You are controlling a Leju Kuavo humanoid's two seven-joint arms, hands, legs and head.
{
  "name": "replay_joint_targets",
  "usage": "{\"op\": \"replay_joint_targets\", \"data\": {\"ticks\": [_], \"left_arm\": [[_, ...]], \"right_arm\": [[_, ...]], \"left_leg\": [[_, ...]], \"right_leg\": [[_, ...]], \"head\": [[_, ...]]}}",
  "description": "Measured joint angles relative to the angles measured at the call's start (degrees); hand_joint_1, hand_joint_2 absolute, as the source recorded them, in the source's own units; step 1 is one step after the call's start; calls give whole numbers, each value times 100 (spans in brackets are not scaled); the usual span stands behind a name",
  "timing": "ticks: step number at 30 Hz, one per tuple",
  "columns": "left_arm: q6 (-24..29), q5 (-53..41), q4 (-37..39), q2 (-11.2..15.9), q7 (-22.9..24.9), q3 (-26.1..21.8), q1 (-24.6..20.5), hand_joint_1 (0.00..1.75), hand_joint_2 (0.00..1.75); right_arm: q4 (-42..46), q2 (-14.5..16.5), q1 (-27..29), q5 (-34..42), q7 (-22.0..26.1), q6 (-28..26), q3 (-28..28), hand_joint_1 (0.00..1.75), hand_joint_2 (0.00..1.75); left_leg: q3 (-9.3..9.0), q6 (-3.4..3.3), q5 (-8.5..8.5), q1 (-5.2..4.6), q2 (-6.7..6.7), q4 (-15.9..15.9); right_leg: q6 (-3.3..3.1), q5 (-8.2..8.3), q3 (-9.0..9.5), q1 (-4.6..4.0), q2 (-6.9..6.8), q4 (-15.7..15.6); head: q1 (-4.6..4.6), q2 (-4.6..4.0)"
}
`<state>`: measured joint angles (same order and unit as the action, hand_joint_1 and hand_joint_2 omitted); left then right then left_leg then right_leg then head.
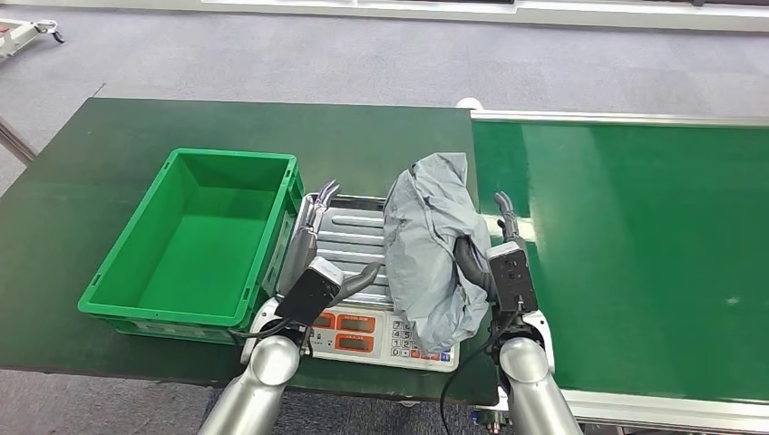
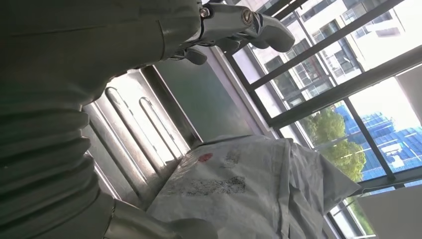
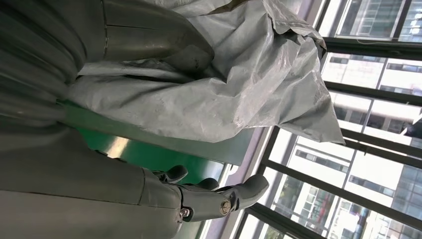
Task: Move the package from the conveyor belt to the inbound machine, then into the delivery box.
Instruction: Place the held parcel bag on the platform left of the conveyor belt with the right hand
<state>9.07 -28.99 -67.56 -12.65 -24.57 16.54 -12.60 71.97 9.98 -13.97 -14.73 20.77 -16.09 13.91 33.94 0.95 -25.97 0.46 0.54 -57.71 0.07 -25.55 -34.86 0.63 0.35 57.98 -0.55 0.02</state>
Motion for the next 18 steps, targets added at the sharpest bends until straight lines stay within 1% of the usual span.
{"op": "replay_joint_targets", "data": {"ticks": [8,10,13,14,16,18], "left_arm": [[-62,10,104,31,4,98,-62,0,175],[-395,154,120,36,-17,105,-64,0,175],[-1147,462,188,59,-101,144,-70,0,175],[-1261,468,229,69,-133,172,-74,0,175],[-1243,321,353,79,-210,245,-94,0,175],[-1079,42,542,80,-282,339,-140,0,175]], "right_arm": [[20,-3,13,11,-1,8,-3,0,175],[20,-3,13,26,-8,44,-6,0,175],[19,-3,10,46,-17,129,-13,0,175],[17,-2,9,52,-17,155,-16,0,175],[14,-2,5,70,-10,197,-27,0,175],[5,-1,-3,92,9,226,-36,0,175]], "left_leg": [[0,0,0,0,-3,0],[0,0,0,0,-3,0],[0,0,0,0,-3,0],[0,0,0,0,-3,0],[0,0,0,0,-3,0],[1,0,0,0,-2,0]], "right_leg": [[0,0,0,0,0,0],[0,0,0,0,0,0],[0,0,1,0,0,0],[0,0,1,0,0,0],[0,0,1,1,0,0],[0,0,1,1,0,0]], "head": [[0,0],[0,0],[1,0],[1,0],[1,0],[0,0]]}}
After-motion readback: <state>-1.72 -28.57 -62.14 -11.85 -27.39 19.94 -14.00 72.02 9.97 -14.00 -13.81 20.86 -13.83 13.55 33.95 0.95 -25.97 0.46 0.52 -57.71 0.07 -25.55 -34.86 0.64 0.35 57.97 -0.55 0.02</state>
